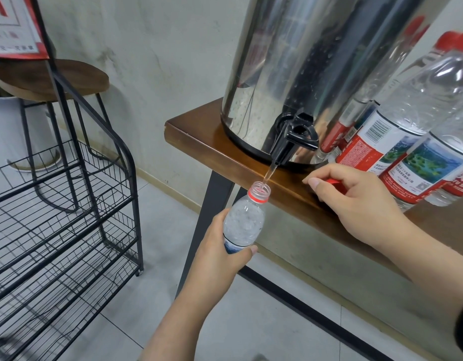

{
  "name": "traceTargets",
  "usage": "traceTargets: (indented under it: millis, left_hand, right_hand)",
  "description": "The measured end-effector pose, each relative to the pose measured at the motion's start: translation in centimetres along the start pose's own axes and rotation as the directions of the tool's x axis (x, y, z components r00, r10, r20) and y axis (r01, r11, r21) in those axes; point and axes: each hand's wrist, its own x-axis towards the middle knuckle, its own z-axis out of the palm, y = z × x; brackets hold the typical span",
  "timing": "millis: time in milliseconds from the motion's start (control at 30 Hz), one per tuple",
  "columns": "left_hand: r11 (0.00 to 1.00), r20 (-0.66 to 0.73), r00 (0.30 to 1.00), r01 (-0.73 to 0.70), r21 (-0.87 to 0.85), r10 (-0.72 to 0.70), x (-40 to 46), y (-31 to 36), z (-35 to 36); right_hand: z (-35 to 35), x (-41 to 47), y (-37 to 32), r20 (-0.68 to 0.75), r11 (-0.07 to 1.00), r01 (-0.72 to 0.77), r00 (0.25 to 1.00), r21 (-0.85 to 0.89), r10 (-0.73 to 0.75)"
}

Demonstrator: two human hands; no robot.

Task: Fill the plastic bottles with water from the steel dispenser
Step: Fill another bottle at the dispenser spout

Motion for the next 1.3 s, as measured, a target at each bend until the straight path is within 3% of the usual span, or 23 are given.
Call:
traceTargets:
  millis: [567, 667, 733, 833, 967, 1100, 1300]
  left_hand:
    - [1.000, 0.002, 1.000, 0.001, -0.014, -0.001, -0.1, 0.6, 0.1]
    - [1.000, 0.001, 1.000, -0.008, -0.025, 0.008, -0.2, 0.8, 0.1]
    - [1.000, 0.000, 1.000, -0.010, -0.029, 0.010, -0.1, 0.8, 0.1]
    - [0.999, 0.001, 1.000, -0.001, -0.033, 0.001, -0.1, 0.5, 0.0]
    - [1.000, -0.005, 1.000, -0.006, -0.015, 0.006, -0.1, 0.6, -0.1]
    - [1.000, 0.001, 1.000, -0.005, -0.008, 0.005, -0.2, 0.7, 0.0]
    - [1.000, 0.003, 1.000, -0.005, 0.002, 0.005, 0.0, 0.5, -0.1]
  right_hand:
    - [-0.2, -0.3, 0.1, -0.030, 0.999, 0.054, 0.998, 0.004, -0.054]
    - [-0.2, -0.6, -0.3, -0.138, 0.996, 0.091, 0.987, 0.021, -0.088]
    - [-0.8, -0.6, -1.5, -0.284, 0.981, 0.136, 0.954, 0.135, -0.093]
    - [-2.4, -0.8, -4.7, -0.394, 0.933, 0.279, 0.903, 0.228, -0.173]
    - [-3.6, -0.6, -8.4, -0.282, 0.931, 0.365, 0.893, 0.001, -0.350]
    - [-3.3, 0.5, -9.6, -0.089, 0.910, 0.351, 0.922, -0.221, -0.378]
    - [-3.1, 0.8, -9.6, -0.024, 0.862, 0.397, 0.904, -0.315, -0.426]
